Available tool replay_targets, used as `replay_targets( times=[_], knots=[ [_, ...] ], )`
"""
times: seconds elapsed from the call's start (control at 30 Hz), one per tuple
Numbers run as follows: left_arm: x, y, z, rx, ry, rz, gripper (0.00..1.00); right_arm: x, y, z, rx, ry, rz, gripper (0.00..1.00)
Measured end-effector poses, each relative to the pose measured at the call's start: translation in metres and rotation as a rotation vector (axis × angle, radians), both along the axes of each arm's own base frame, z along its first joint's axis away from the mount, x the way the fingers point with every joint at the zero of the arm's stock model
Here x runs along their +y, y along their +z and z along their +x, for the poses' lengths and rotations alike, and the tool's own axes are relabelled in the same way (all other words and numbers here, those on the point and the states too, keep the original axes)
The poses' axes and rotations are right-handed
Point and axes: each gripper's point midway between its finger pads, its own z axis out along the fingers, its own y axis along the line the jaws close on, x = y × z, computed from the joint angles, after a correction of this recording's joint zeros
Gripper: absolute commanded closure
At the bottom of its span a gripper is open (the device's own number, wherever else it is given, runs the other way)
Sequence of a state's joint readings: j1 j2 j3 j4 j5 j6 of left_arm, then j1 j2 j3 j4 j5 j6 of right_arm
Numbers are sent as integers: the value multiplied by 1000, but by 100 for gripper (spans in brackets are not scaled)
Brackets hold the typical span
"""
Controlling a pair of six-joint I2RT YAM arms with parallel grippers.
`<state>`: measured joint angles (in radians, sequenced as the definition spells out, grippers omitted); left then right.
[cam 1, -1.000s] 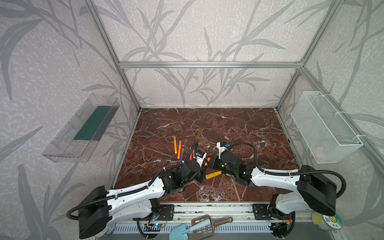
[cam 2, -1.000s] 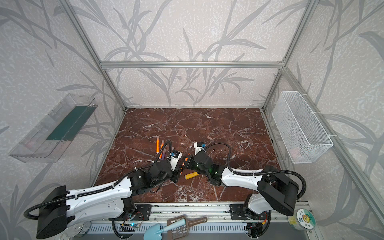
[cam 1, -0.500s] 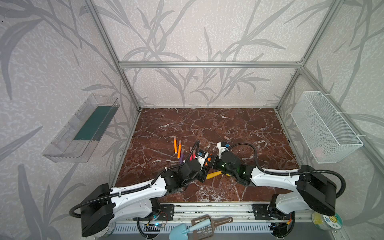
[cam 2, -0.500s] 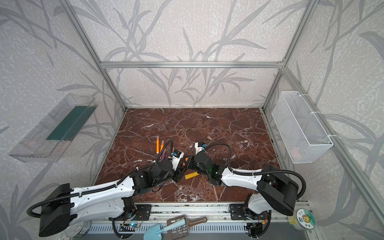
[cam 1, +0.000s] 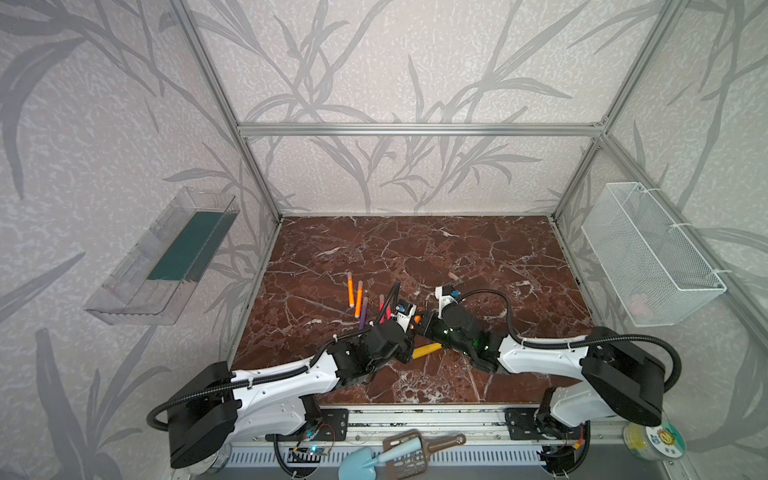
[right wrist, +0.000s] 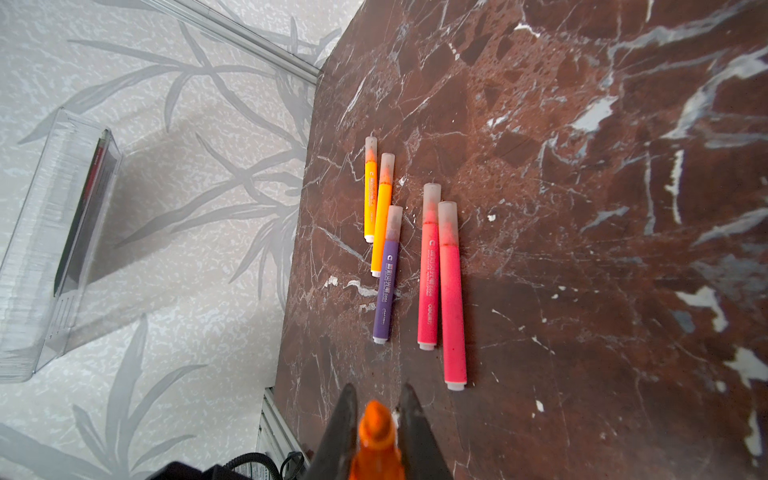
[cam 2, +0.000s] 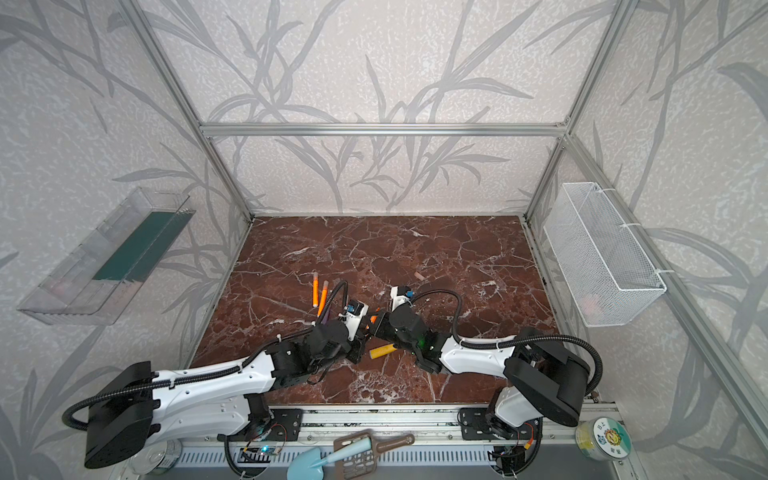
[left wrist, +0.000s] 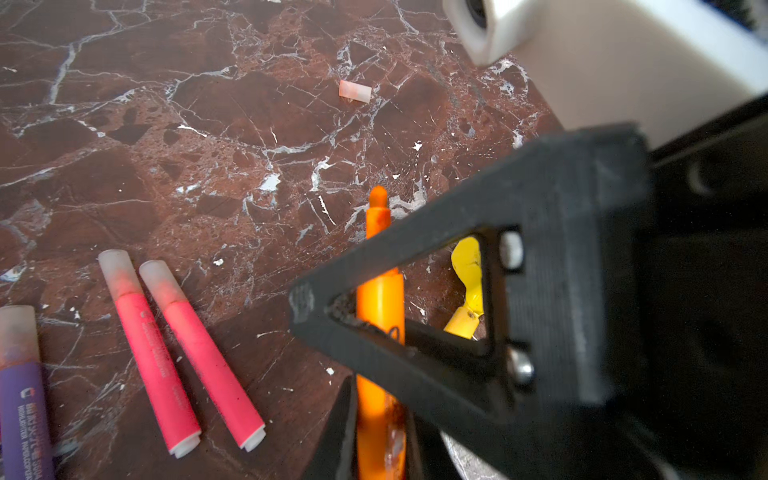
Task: Insert the pens into the pen caps
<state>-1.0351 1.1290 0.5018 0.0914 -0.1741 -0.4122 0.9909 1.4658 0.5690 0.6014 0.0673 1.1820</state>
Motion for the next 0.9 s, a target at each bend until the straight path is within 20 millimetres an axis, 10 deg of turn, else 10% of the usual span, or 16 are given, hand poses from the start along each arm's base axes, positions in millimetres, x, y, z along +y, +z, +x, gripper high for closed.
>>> replay_targets(
  times=[0.53,0.7,0.9],
  knots=[
    [-3,-2,4,-15,9,-13,91,1,4,-2,3,-5,51,100],
    [-2,-2,5,-19,19,-13,100,1,5,-2,3,-9,64,50],
    [12,-3,16,-19,100,-9,100,-9,6,0,-21,-42,16,34]
  ],
)
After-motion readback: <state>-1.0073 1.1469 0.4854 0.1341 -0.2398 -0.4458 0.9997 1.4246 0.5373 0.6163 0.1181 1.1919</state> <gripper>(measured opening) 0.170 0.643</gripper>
